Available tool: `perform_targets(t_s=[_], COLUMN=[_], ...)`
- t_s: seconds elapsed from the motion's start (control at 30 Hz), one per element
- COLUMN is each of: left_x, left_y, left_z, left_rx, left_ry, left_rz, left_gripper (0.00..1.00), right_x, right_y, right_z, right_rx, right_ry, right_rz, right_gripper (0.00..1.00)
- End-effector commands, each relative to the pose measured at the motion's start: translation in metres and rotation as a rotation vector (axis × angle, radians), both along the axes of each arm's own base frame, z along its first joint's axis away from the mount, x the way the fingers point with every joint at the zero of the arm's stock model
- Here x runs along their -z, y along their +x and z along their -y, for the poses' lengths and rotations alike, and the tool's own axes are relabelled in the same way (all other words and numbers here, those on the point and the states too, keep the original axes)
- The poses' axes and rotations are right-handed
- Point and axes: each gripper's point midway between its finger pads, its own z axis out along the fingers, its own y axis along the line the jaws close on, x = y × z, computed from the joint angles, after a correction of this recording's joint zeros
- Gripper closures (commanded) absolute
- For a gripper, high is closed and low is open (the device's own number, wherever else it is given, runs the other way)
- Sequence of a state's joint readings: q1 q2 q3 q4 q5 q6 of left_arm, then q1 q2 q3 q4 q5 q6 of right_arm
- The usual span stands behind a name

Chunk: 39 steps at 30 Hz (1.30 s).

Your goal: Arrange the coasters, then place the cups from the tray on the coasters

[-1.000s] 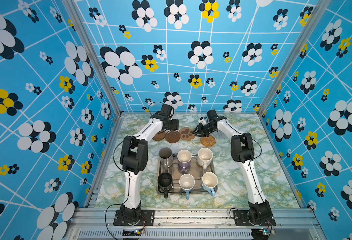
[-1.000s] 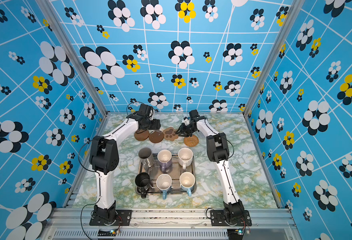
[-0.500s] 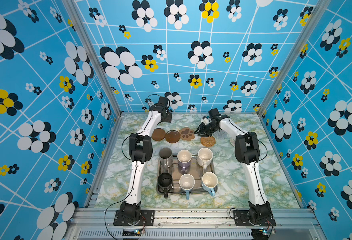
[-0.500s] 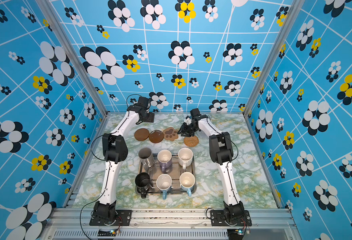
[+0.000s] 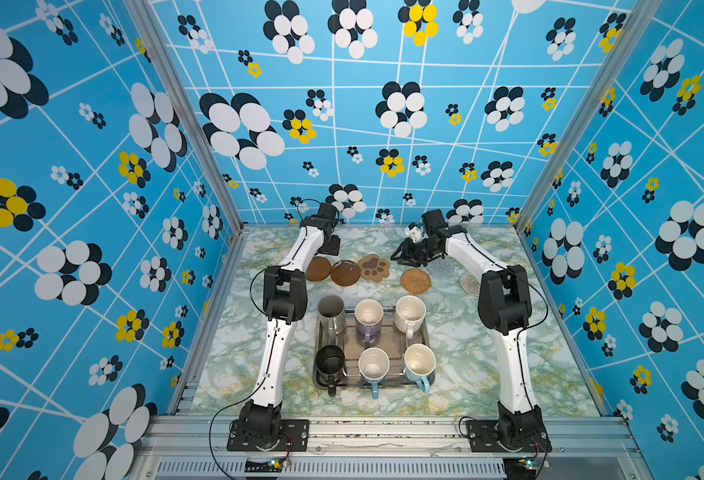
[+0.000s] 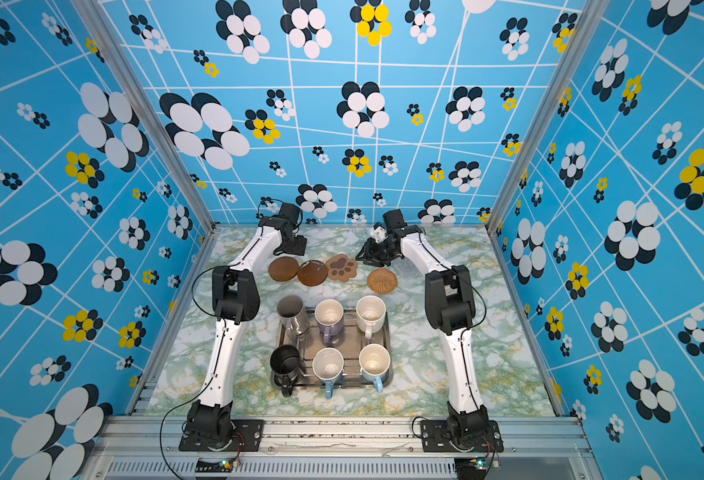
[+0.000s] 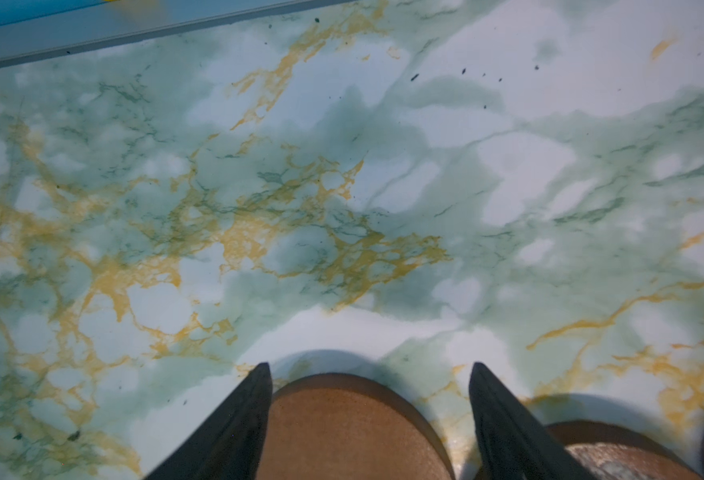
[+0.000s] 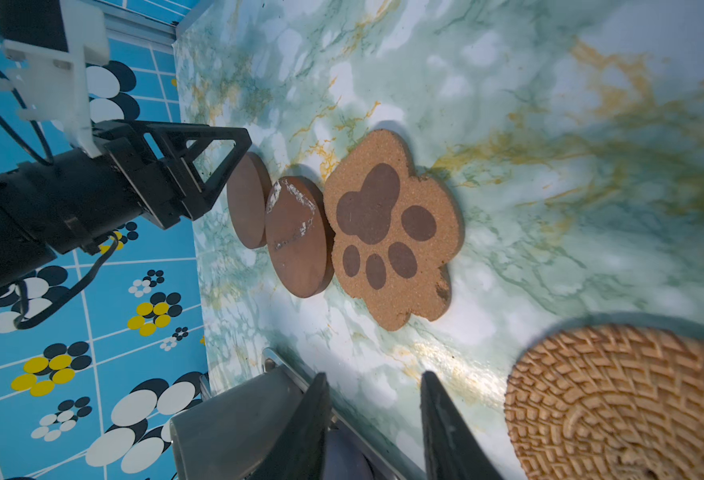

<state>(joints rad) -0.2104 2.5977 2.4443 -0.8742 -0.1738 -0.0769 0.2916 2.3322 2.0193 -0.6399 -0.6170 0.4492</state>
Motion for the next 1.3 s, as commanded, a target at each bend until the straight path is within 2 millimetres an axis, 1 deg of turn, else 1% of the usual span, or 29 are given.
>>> perform_targets(t_s=[0.0, 0.17, 0.37, 0.43, 0.6, 0.7, 0.83, 1.03, 1.1, 1.27], left_x=[0.016, 0.023, 0.030, 0.032, 0.033, 0.027, 0.014, -0.010, -0.017, -0.034], left_y=[-0.008, -0.015, -0.023, -0.026, -0.032, -0.032, -0.029, -0.026, -0.026, -0.026], left_z=[-0.013, -0.016, -0.022, -0.025, -0.027, -0.027, -0.025, -0.015, -0.013, -0.009], left_rx=[-0.007, -0.005, -0.020, -0.027, -0.031, -0.033, -0.034, -0.023, -0.021, -0.013], left_ry=[0.049, 0.057, 0.039, 0.040, 0.042, 0.036, 0.023, -0.032, -0.042, -0.064], left_rz=[-0.062, -0.099, -0.142, -0.156, -0.168, -0.160, -0.130, -0.086, -0.074, -0.042], left_gripper=[0.24, 0.24, 0.25, 0.25, 0.26, 0.26, 0.25, 0.24, 0.24, 0.23], right_x=[-0.005, -0.007, -0.009, -0.005, 0.009, 0.021, 0.034, 0.044, 0.047, 0.059], right_y=[0.008, 0.032, 0.071, 0.084, 0.104, 0.108, 0.109, 0.115, 0.113, 0.101], right_z=[-0.002, -0.012, -0.032, -0.037, -0.052, -0.056, -0.054, -0.051, -0.050, -0.049], right_rx=[0.021, 0.048, 0.081, 0.100, 0.142, 0.157, 0.169, 0.197, 0.197, 0.171], right_ry=[0.003, 0.028, 0.100, 0.134, 0.243, 0.257, 0.239, 0.237, 0.228, 0.199], right_rz=[0.024, 0.052, 0.093, 0.092, 0.074, 0.066, 0.062, 0.057, 0.049, 0.004], right_gripper=[0.62, 0.64, 0.67, 0.68, 0.70, 0.70, 0.70, 0.70, 0.70, 0.70])
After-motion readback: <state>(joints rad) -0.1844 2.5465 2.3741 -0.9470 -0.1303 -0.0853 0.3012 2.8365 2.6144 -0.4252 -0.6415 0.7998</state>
